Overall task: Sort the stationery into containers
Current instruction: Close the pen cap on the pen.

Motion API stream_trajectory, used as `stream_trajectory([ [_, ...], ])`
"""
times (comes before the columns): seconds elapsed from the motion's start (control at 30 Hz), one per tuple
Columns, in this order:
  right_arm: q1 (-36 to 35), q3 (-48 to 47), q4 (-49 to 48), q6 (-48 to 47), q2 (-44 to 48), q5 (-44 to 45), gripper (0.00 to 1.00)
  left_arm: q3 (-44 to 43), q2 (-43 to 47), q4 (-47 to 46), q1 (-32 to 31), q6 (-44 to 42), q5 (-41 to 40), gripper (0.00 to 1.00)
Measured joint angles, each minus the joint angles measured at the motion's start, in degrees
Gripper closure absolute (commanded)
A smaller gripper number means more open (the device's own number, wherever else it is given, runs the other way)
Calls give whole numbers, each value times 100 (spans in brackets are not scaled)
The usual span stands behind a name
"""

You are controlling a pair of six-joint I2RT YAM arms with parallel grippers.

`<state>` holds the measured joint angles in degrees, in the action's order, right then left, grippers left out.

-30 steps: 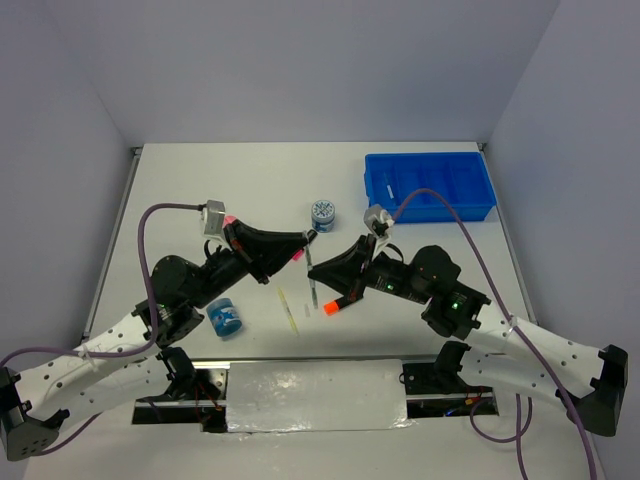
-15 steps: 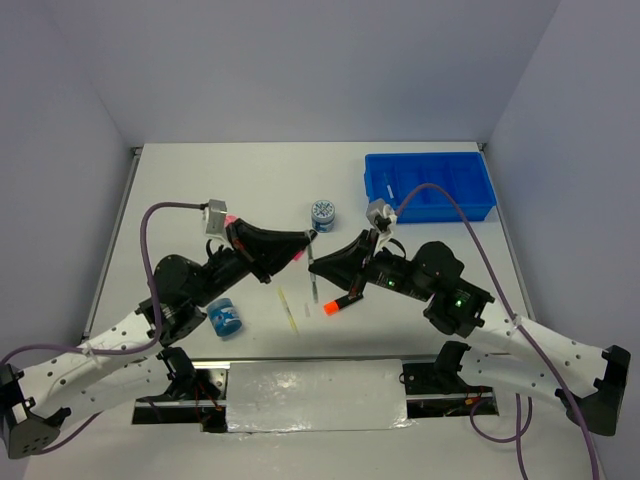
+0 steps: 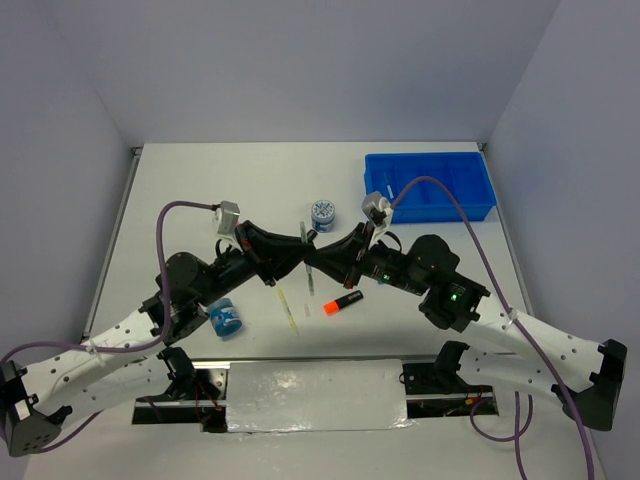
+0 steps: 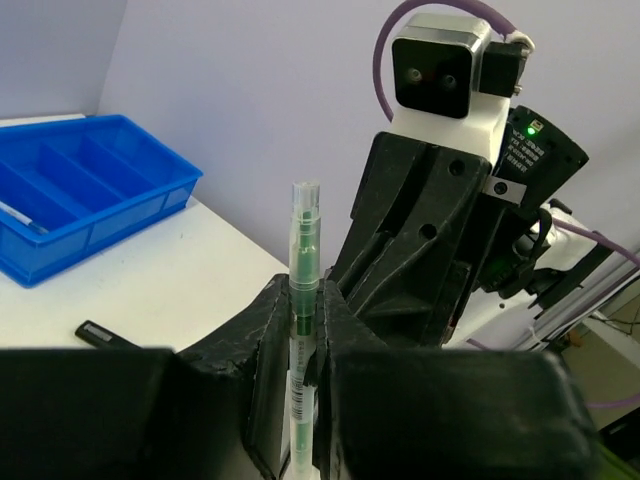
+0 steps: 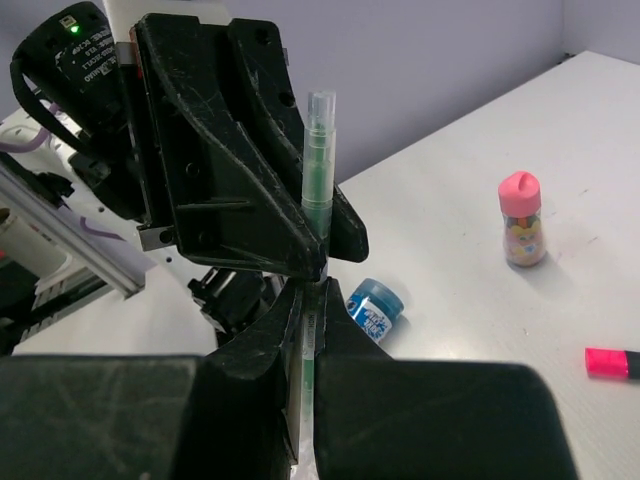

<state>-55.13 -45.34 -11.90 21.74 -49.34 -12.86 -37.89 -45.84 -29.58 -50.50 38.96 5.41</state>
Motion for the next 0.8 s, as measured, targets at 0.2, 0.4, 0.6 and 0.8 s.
stream_trajectory([
  [0.2, 7, 0, -7, -61, -9, -166, 61, -2, -7, -24, 9, -98, 214, 100],
  [0.4, -13, 2, -55, -184, -216, -710, 86, -2, -4, -7, 9, -271, 590, 100],
  [0.6, 11, 42, -179, -118, -297, -772, 100, -76, 57, 160, 11, -455, 664, 64],
  [0.8, -13, 79, -201, -153, -299, -903, 100, -258, 50, 415, 11, -481, 361, 33],
])
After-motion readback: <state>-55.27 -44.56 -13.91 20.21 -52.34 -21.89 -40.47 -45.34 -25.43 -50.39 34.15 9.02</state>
